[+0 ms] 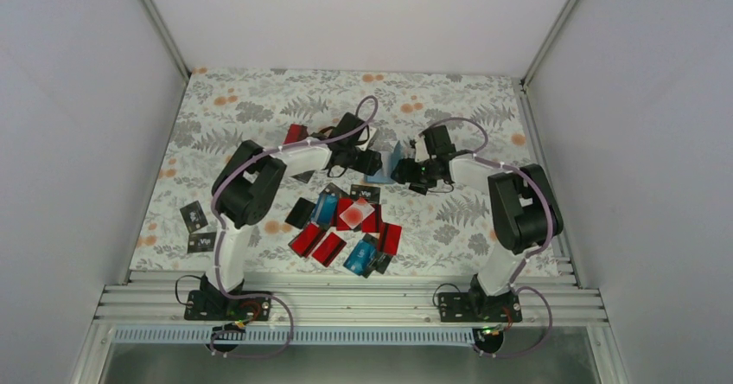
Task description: Put the credit cards into the card holder
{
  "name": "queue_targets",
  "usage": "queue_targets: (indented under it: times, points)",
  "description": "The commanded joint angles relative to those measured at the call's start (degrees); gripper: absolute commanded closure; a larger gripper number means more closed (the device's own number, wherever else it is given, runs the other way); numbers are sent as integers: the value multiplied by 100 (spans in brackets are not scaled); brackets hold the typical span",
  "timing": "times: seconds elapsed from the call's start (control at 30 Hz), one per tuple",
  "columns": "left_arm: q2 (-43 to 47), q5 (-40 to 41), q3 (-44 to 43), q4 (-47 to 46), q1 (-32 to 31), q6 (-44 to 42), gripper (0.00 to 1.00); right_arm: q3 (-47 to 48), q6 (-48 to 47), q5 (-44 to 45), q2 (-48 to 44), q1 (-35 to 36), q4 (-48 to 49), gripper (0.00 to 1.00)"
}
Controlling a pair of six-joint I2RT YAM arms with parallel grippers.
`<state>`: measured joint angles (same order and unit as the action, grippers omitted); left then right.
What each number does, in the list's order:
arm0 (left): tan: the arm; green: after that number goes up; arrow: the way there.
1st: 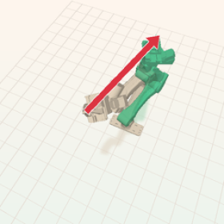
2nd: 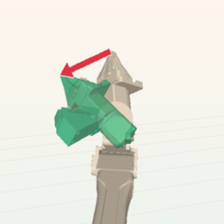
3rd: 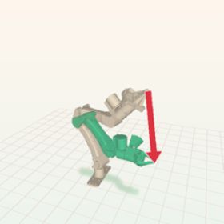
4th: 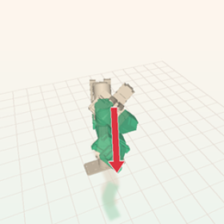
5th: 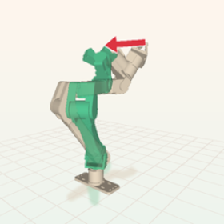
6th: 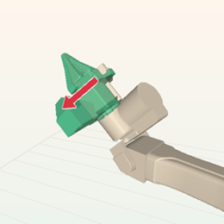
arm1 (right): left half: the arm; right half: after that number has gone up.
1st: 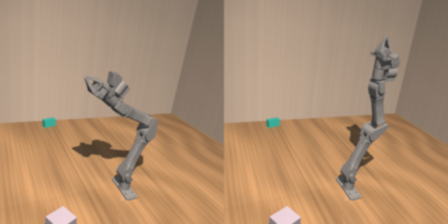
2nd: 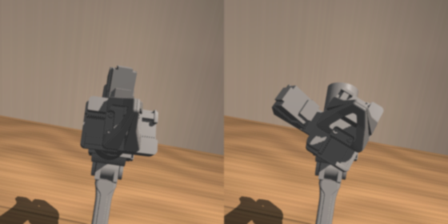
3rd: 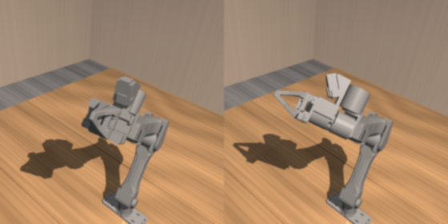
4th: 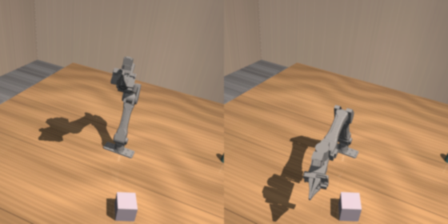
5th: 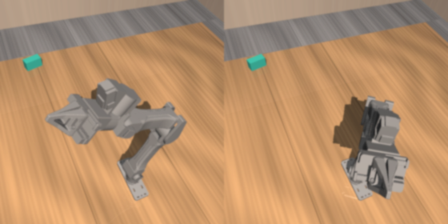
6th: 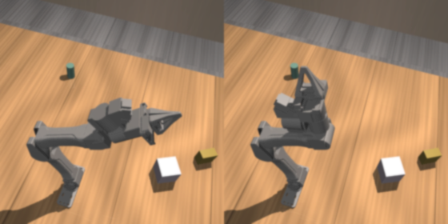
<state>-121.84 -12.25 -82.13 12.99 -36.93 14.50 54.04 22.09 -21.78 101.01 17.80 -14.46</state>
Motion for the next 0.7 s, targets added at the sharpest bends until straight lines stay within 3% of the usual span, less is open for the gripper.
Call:
queue_targets:
  times: [0.0,0.23,0.47,0.67]
  points:
    - [496,259,165,237,-8,-101,27,185,-161,164,-483,-34,-361,36]
    - [1252,347,618,432,-23,-154,16,-15,-262,-336,-1166,-27,-658,32]
    - [2152,155,1379,849,-238,-344,17,-644,-237,-1047,-2015,10,-990,32]
    - [3027,-310,2168,1273,-491,-374,22,-1404,368,-1605,-2803,330,-1026,33]
